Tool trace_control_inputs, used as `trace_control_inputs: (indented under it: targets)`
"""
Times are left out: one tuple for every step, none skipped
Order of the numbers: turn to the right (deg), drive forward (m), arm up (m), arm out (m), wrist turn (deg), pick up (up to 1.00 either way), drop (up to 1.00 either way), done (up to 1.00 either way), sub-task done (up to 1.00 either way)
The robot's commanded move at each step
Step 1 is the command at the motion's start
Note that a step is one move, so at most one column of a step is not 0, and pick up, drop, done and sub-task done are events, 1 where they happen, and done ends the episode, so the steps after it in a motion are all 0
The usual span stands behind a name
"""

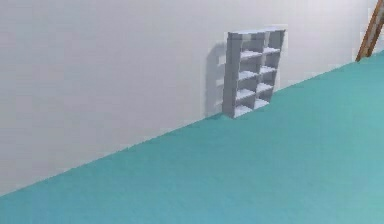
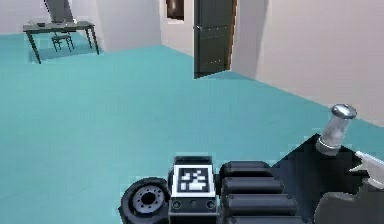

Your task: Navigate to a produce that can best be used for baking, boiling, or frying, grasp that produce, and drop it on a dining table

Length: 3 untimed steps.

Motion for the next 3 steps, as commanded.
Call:
trace_control_inputs:
  targets:
    - [0.0,0.35,0.00,0.00,0.0,0.00,0.00,0.00,0.00]
    - [45.0,0.00,0.00,0.00,0.0,0.00,0.00,0.00,0.00]
    - [0.0,1.00,0.00,0.00,0.0,0.00,0.00,0.00,0.00]
